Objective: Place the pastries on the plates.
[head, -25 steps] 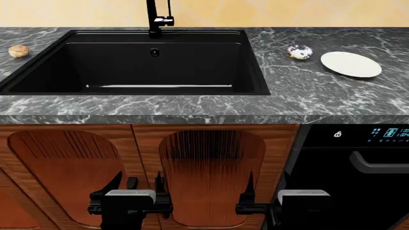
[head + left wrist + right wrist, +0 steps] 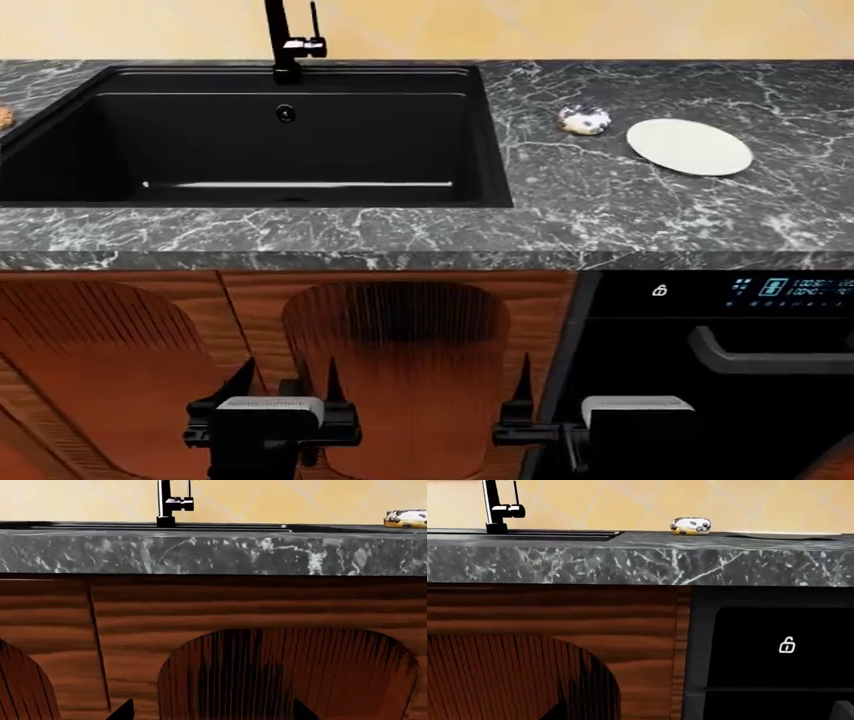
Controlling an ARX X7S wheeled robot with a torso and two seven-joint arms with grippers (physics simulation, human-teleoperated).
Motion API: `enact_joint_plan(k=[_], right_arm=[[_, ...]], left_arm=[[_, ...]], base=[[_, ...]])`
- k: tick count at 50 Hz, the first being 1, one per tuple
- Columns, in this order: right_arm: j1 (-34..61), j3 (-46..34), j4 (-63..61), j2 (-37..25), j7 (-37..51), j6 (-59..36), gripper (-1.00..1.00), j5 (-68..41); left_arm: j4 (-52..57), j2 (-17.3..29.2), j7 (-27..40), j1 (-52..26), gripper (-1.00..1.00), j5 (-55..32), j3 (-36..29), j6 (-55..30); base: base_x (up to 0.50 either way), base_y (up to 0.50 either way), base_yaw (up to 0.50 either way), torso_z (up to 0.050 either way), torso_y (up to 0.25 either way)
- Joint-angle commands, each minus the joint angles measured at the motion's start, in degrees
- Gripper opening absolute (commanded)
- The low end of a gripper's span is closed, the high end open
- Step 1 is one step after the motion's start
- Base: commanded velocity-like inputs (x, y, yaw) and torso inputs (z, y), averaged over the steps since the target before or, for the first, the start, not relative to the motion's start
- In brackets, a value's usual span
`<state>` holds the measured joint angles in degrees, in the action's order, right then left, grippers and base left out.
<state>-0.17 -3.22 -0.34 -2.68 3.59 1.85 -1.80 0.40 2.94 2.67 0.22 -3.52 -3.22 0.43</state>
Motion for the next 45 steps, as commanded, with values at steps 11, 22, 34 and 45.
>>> enact_joint_plan(k=[11,22,34,45], right_arm=[[0.3,-1.5,0.4,-1.6,2.1,-0.4,1.00,-3.1],[0.6,-2.1,0.5,-2.2,3.2,-0.7,1.00,-3.8],[0.6,-3.1,0.4,-3.1,4.2,-0.5,1.00,-4.2],[0.8,-3.9,0.6,-3.7,5.0,-0.4,1.00,-4.5]], left_arm=[[0.5,1.6,2.7,0.2,1.00,-1.4,-2.0,0.8],[0.7,2.1,4.3,0.1,1.00,-0.9,-3.2,0.7],[0.4,2.7,4.4,0.2,1.00,-4.6,-2.4,1.7],[0.4,3.5,4.5,0.7,1.00,-3.7,-4.2,4.8]], base=[[0.11,-0.48,0.00,0.000,0.000],[0.00,-0.48,0.00,0.000,0.000],[0.00,-0.47,0.00,0.000,0.000],[0.00,-0.05,0.00,0.039,0.000]])
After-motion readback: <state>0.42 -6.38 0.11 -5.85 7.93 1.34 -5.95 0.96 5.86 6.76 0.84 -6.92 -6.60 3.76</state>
